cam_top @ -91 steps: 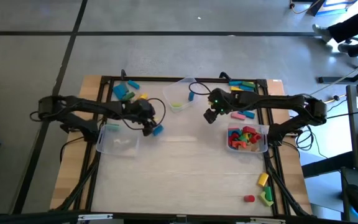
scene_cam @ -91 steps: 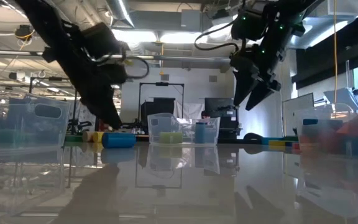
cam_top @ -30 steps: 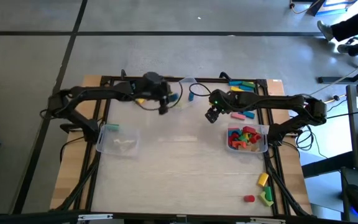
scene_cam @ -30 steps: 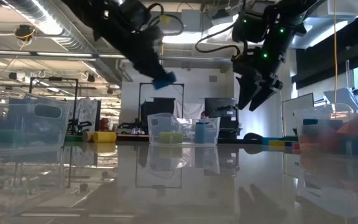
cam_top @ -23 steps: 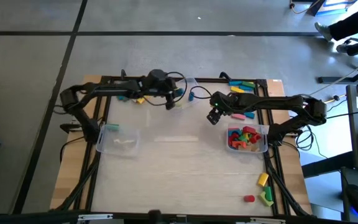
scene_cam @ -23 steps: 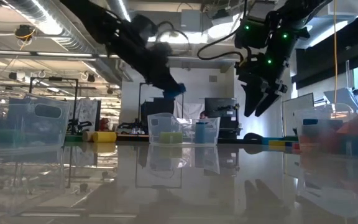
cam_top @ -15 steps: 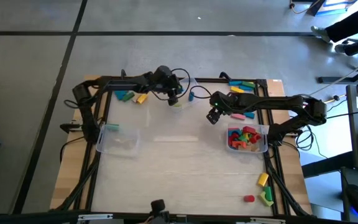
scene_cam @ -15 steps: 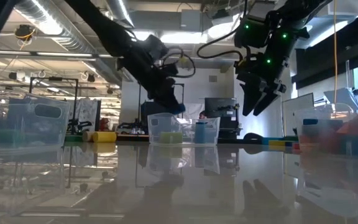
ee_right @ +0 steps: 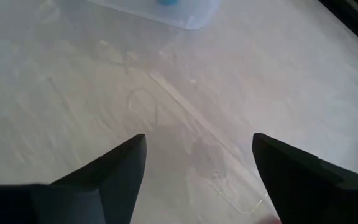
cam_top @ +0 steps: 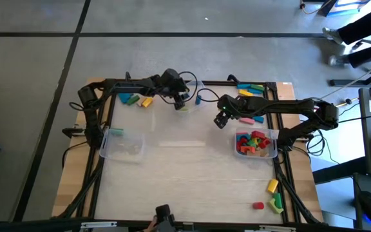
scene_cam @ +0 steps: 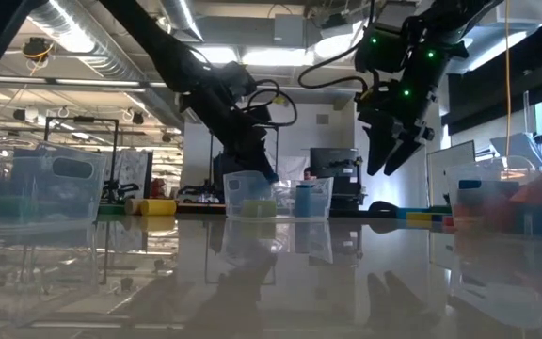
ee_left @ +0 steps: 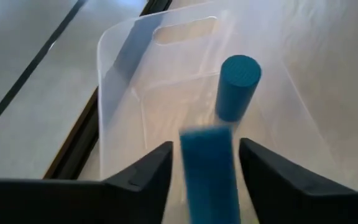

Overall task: Sort blocks by size
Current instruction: Put the blue cylindrical block into the top transparent bin, then put the yellow cylindrical block into the top transparent bin

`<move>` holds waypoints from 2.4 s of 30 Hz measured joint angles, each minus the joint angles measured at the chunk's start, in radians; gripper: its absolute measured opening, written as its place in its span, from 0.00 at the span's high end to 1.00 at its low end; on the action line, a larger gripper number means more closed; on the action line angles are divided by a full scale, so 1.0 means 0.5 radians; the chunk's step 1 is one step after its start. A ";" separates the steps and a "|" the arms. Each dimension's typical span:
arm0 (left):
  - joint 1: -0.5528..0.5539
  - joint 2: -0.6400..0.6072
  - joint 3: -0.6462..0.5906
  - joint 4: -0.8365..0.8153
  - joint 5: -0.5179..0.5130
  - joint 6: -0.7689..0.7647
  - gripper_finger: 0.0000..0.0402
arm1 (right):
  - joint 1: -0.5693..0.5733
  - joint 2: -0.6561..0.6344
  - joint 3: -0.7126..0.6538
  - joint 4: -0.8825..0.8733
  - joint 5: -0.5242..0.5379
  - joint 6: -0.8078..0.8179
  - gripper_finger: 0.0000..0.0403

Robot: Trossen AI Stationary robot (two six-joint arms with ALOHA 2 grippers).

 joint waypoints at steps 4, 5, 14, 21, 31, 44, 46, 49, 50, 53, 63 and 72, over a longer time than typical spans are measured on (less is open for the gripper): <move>0.002 -0.009 0.009 -0.090 -0.002 0.008 0.44 | 0.000 0.000 -0.001 -0.066 -0.008 -0.030 0.27; 0.002 -0.016 0.024 -0.145 -0.009 0.009 0.43 | 0.000 0.000 -0.001 -0.079 -0.009 -0.032 0.27; -0.002 -0.418 0.090 -0.565 -0.123 0.062 0.42 | 0.000 0.000 -0.001 -0.095 0.014 -0.041 0.27; 0.068 -0.789 0.087 -0.988 -0.497 0.027 0.43 | 0.000 0.000 -0.002 -0.091 0.015 -0.048 0.27; 0.291 -0.851 -0.120 -1.357 -0.909 -0.418 0.43 | 0.000 0.000 -0.002 -0.116 0.046 -0.048 0.27; 0.299 -0.851 -0.470 -1.252 -0.585 -0.563 0.43 | 0.000 0.000 -0.002 -0.115 0.046 -0.048 0.27; 0.298 -0.840 -0.515 -1.224 -0.545 -0.570 0.43 | 0.000 0.000 -0.002 -0.116 0.046 -0.048 0.27; 0.279 -0.804 -0.563 -1.159 -0.513 -0.568 0.43 | 0.000 0.000 -0.002 -0.117 0.046 -0.048 0.27; 0.270 -0.791 -0.577 -1.131 -0.509 -0.565 0.43 | 0.000 0.000 -0.002 -0.118 0.046 -0.048 0.27; 0.255 -0.726 -0.604 -1.059 -0.469 -0.531 0.43 | 0.000 0.000 -0.002 -0.120 0.046 -0.048 0.27; 0.247 -0.517 -0.606 -0.947 -0.478 -0.517 0.43 | 0.000 0.000 -0.002 -0.122 0.058 -0.048 0.27; 0.248 -0.342 -0.598 -0.861 -0.477 -0.494 0.44 | -0.001 0.000 -0.002 -0.122 0.062 -0.048 0.27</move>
